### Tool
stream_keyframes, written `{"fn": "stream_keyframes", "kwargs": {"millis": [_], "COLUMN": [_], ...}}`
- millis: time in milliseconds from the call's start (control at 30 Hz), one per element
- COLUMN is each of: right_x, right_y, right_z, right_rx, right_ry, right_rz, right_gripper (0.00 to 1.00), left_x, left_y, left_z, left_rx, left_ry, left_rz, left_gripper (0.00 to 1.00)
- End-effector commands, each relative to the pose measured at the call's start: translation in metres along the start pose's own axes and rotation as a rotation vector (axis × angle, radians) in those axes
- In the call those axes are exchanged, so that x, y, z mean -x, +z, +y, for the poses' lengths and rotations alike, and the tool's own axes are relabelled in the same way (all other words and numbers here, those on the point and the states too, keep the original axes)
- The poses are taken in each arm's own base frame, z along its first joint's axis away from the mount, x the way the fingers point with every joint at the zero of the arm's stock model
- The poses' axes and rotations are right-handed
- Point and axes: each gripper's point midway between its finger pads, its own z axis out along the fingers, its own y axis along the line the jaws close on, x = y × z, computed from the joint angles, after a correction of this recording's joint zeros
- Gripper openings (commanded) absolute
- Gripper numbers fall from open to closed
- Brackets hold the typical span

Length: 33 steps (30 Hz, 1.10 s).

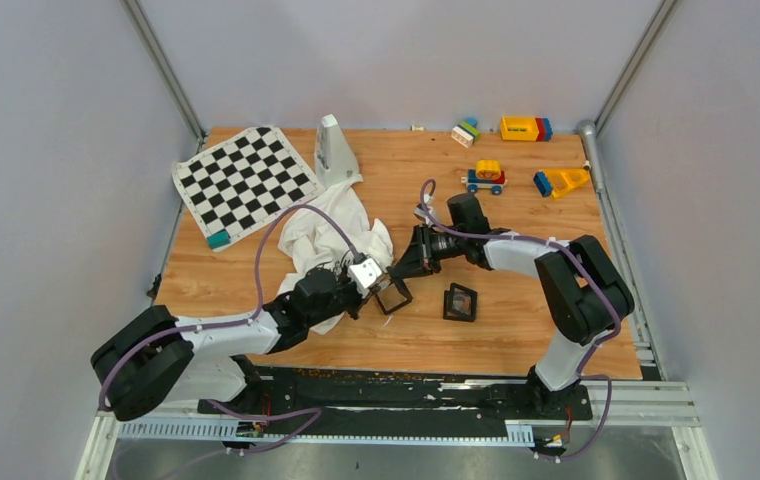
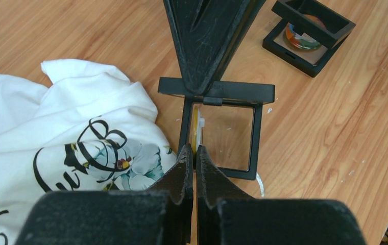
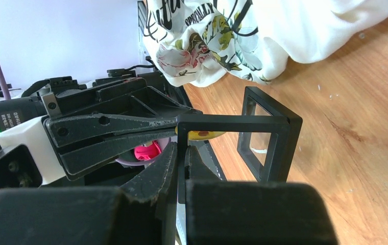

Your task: Remove the brooch from the garment

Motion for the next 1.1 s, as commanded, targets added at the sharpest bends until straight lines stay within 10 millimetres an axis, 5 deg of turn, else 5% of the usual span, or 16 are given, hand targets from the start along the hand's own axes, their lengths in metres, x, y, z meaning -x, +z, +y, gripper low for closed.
{"fn": "stream_keyframes", "kwargs": {"millis": [0, 833, 1067], "right_x": [0.000, -0.001, 0.000], "right_y": [-0.001, 0.000, 0.000], "right_z": [0.002, -0.009, -0.013], "right_rx": [0.043, 0.048, 0.039], "right_ry": [-0.045, -0.006, 0.003], "right_rz": [0.010, 0.020, 0.013], "right_gripper": [0.00, 0.00, 0.00], "left_x": [0.016, -0.012, -0.019], "left_y": [0.013, 0.037, 0.040], "left_z": [0.003, -0.004, -0.013], "left_rx": [0.026, 0.051, 0.010], "left_ry": [0.077, 0.207, 0.215], "left_rz": [-0.012, 0.164, 0.200], "left_gripper": [0.00, 0.00, 0.21]}}
